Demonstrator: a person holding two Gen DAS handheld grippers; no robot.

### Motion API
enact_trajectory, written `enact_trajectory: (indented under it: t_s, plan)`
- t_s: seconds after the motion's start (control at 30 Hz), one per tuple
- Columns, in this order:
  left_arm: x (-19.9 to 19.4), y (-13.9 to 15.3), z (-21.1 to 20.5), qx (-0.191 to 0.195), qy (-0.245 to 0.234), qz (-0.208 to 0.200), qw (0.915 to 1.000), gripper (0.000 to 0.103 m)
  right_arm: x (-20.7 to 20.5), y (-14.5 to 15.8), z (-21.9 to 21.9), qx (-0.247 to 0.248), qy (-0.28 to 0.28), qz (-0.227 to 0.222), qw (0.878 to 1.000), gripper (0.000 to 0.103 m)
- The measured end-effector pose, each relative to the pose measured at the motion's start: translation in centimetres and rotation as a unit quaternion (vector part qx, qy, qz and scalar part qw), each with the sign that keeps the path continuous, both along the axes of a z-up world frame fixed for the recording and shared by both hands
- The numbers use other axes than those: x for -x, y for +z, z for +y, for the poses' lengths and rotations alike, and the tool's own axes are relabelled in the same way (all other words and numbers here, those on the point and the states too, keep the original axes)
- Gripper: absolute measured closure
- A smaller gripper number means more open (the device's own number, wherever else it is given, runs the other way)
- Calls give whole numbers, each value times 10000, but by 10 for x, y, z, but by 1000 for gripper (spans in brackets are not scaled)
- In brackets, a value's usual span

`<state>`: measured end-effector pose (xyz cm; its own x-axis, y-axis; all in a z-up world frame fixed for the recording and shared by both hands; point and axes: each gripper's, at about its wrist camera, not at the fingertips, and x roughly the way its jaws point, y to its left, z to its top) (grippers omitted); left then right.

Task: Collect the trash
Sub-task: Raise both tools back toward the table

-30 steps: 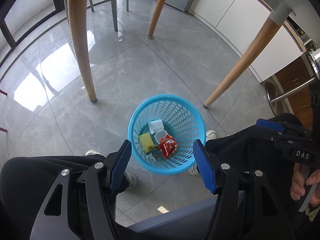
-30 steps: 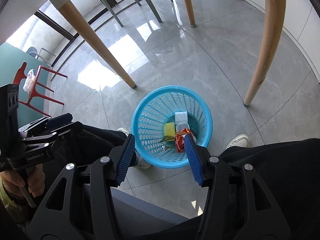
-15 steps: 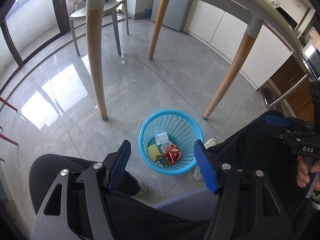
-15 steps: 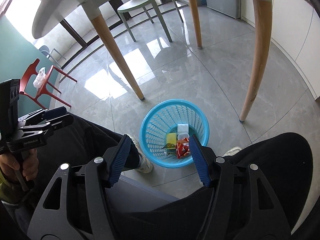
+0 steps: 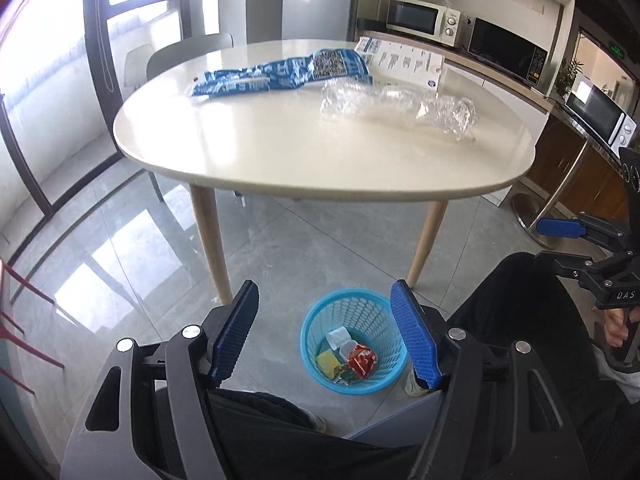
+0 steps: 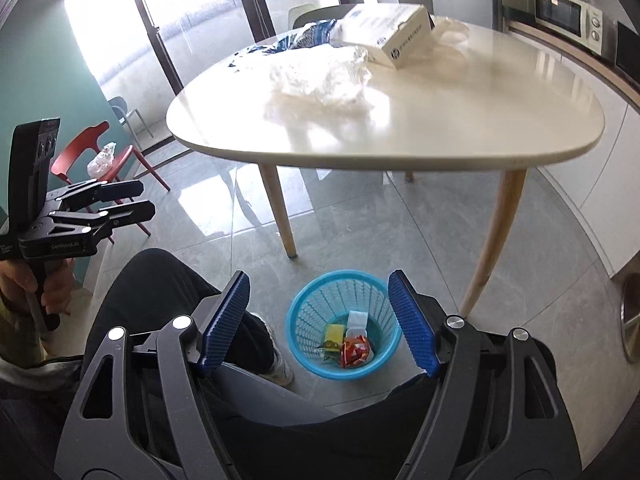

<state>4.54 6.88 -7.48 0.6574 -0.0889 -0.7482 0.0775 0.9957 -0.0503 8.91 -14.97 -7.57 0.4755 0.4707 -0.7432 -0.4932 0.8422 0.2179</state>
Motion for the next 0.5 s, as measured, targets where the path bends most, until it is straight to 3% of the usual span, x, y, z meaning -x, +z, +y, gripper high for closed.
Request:
enact_trajectory:
  t_s: [0.17, 0.27, 0.5]
  plan:
    - [-13, 30, 7, -245, -27, -229, 9994, 33, -4, 27, 3, 25, 122, -332, 9994, 34]
    - [-21, 51, 9, -478, -89, -381, 9981, 32, -11, 46, 7, 6, 211, -543, 9983, 28]
    - [-57, 79, 10, -703, -287, -477, 9960, 31, -36, 76, 18, 82, 362, -843, 9958, 24]
